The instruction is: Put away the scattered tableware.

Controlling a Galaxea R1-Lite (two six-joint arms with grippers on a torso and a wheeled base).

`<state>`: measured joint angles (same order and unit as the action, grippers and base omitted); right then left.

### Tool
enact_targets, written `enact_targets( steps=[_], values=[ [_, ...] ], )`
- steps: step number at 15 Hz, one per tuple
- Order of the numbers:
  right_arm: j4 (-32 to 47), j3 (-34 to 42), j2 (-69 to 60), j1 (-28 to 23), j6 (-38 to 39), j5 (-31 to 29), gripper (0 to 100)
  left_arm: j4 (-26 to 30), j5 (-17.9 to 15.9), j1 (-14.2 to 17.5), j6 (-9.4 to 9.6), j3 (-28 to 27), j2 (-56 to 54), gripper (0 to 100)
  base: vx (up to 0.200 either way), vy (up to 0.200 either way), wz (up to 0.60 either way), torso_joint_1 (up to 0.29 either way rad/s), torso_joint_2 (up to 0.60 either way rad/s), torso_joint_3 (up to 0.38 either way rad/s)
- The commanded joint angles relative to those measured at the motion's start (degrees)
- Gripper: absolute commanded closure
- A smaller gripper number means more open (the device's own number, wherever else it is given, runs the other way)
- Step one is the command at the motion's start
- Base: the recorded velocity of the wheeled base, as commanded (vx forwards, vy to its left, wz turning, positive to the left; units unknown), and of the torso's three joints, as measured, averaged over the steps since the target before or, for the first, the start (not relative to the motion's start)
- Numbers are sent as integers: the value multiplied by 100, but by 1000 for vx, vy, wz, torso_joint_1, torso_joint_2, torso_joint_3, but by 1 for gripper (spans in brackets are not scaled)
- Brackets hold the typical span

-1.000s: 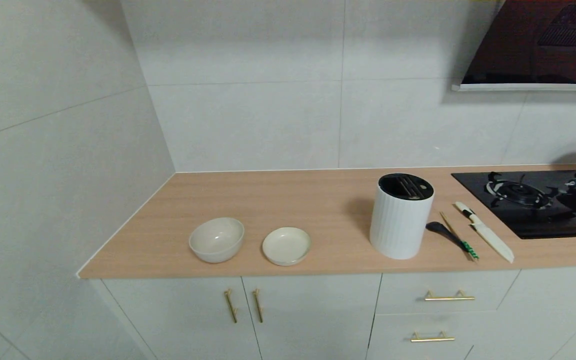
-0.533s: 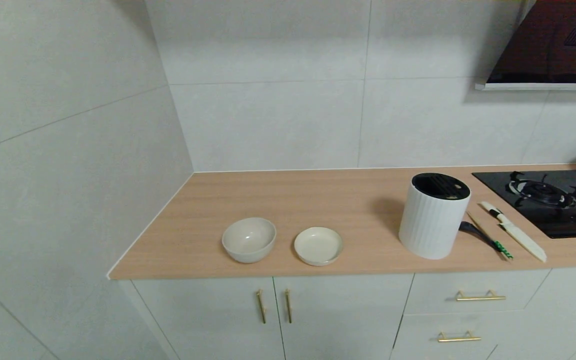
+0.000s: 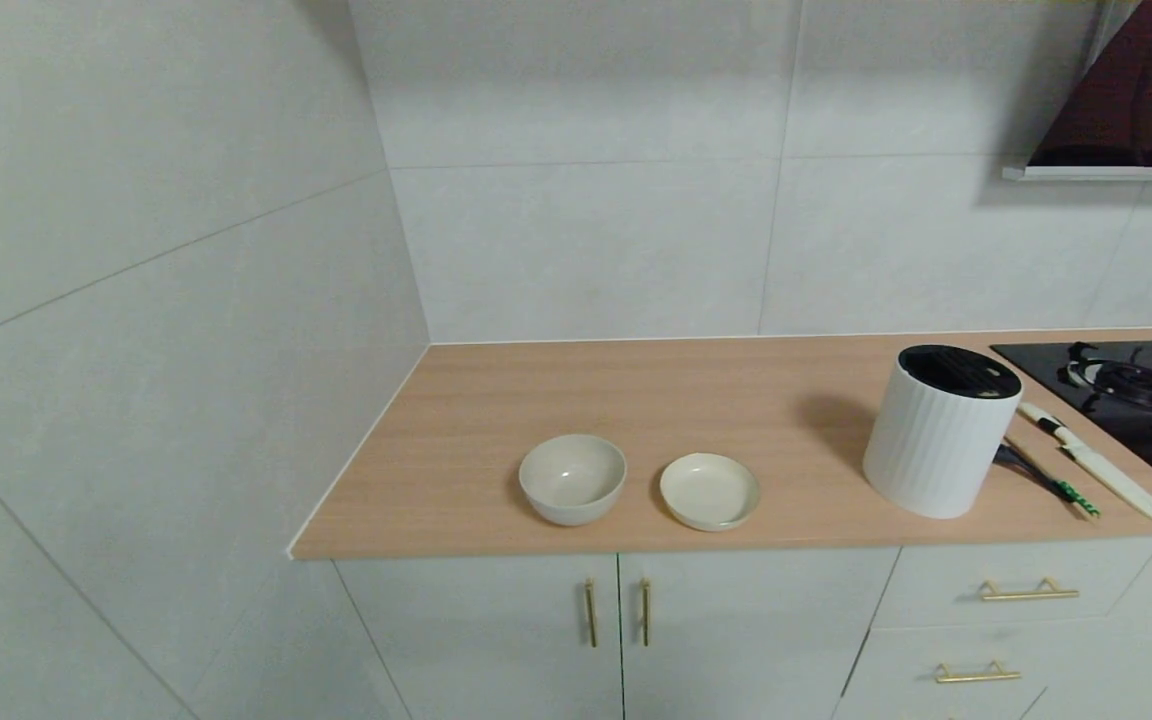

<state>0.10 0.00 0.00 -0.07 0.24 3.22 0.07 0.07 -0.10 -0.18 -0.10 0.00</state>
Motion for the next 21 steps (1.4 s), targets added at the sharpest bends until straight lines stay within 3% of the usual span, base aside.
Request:
enact_targets(
  steps=[1, 14, 21],
  values=[
    [-1, 0, 0, 7, 2, 3, 0, 1, 1, 1, 1, 1, 0, 0, 0, 0, 0, 0, 0, 0],
    [-1, 0, 0, 7, 11, 3, 0, 1, 1, 1, 1, 1, 0, 0, 0, 0, 0, -4, 7, 5],
    [-1, 0, 0, -1, 2, 3, 0, 1, 1, 1, 1, 1, 0, 0, 0, 0, 0, -159, 346, 183]
  ],
)
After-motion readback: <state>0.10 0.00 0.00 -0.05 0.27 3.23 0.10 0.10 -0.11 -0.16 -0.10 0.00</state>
